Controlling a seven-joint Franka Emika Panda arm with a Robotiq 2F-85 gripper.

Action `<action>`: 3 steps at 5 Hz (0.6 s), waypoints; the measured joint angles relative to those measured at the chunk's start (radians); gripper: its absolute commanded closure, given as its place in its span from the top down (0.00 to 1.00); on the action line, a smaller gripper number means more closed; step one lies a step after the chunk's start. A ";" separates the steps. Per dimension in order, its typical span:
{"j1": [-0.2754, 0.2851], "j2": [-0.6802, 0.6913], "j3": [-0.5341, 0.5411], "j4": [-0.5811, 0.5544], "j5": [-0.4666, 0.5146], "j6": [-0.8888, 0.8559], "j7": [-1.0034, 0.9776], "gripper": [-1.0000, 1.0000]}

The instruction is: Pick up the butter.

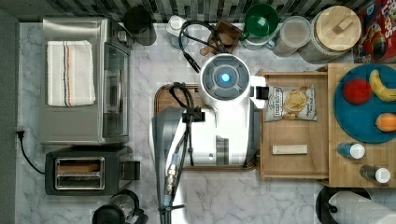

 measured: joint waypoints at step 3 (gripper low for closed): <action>-0.074 -0.032 -0.111 -0.168 0.036 0.164 -0.147 0.00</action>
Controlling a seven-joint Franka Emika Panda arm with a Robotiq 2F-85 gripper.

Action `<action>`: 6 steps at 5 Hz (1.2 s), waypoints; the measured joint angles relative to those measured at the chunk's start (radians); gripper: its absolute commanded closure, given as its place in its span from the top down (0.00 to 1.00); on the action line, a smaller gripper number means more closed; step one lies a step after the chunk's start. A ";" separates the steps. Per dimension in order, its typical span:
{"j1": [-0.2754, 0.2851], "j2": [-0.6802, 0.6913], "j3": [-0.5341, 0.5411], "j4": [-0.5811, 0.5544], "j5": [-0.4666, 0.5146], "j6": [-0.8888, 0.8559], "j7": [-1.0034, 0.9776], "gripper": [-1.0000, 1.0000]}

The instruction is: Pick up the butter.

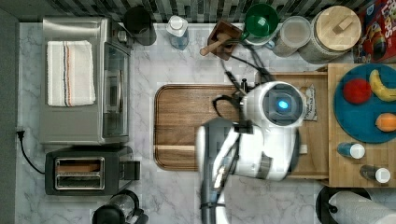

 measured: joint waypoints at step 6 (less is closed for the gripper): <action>-0.171 0.001 -0.063 -0.072 -0.068 0.105 0.156 1.00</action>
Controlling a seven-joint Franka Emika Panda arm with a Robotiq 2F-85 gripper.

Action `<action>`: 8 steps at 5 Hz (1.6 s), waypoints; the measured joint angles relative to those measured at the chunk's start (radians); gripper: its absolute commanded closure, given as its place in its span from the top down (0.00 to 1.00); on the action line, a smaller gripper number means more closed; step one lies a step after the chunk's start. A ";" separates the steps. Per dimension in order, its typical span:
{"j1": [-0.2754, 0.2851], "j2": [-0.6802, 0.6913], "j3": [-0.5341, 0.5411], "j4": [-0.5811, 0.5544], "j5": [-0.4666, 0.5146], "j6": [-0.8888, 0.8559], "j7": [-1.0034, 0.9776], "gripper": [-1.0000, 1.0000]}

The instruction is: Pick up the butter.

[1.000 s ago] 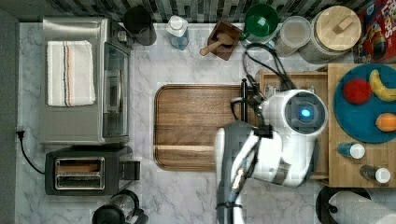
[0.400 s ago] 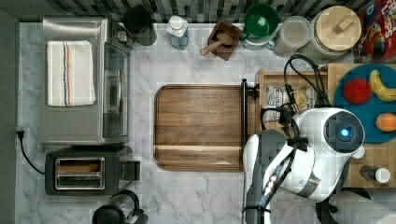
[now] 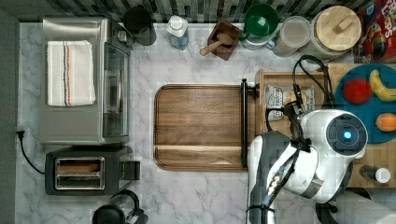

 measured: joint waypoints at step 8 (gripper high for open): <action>-0.084 0.089 -0.059 -0.287 0.074 0.316 0.086 1.00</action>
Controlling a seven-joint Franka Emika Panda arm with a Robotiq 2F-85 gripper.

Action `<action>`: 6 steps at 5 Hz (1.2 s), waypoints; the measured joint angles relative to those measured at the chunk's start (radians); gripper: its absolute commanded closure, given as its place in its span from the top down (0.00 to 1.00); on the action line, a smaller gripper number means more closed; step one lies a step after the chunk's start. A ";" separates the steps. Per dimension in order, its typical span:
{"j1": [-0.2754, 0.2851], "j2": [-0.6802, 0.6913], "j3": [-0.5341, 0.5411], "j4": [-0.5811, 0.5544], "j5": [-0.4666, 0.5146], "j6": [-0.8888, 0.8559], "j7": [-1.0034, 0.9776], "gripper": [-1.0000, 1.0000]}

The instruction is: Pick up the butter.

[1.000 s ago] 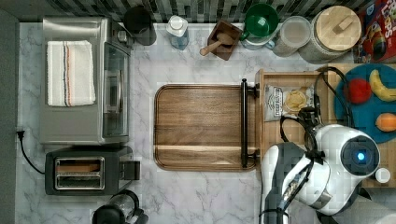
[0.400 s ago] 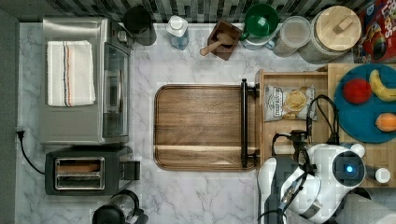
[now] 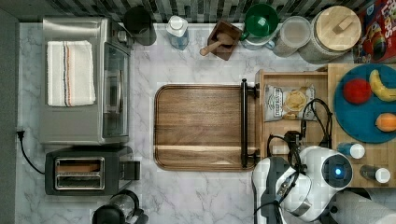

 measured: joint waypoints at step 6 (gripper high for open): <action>-0.042 0.097 0.015 0.002 0.084 0.143 -0.083 0.00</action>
